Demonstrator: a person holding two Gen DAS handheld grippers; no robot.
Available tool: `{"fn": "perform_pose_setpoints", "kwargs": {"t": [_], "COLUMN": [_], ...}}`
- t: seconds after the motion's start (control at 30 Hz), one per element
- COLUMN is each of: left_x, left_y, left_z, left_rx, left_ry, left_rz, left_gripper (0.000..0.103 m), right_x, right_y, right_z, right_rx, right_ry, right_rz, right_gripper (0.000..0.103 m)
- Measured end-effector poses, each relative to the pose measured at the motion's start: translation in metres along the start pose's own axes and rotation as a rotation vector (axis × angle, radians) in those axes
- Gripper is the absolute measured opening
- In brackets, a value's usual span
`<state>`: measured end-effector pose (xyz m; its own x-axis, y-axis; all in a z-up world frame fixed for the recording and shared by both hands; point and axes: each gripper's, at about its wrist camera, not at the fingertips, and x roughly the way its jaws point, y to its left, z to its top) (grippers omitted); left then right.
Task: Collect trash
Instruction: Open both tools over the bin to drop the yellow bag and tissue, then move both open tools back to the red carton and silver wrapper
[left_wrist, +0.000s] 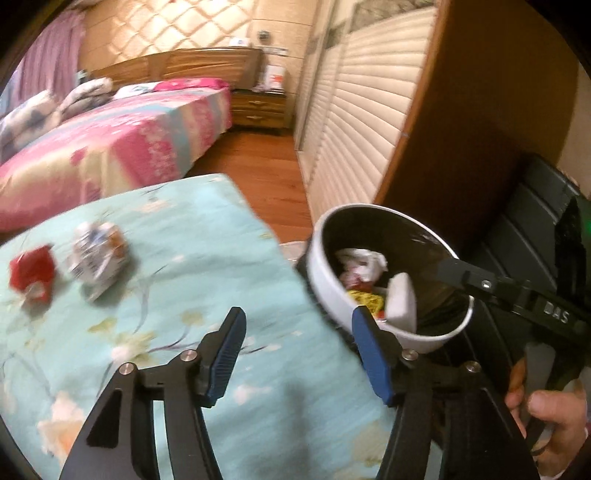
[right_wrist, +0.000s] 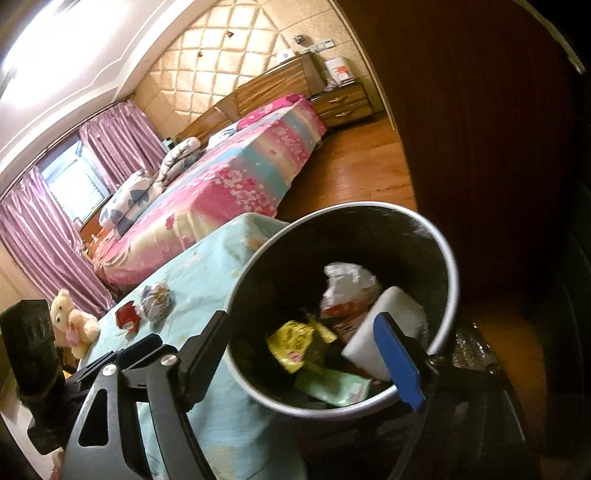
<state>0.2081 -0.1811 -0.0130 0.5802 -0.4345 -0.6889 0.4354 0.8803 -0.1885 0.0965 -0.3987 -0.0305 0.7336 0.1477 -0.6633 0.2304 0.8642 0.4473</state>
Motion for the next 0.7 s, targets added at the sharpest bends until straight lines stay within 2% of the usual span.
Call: {"fn": "perform_pose_setpoints", "kwargs": {"t": [0.07, 0.7], "left_x": [-0.007, -0.082], "left_y": [0.009, 0.109], "left_z": [-0.005, -0.056], "left_rx": [-0.034, -0.245], "left_ry": [-0.008, -0.041], "left_rz": [0.016, 0.158], "left_gripper": [0.060, 0.060], "right_x": [0.000, 0.033], "right_y": [0.012, 0.119], "right_z": [-0.003, -0.037], "right_rx": [-0.023, -0.219], "right_ry": [-0.007, 0.068], "right_rz": [0.008, 0.091], "right_gripper": [0.091, 0.094]}}
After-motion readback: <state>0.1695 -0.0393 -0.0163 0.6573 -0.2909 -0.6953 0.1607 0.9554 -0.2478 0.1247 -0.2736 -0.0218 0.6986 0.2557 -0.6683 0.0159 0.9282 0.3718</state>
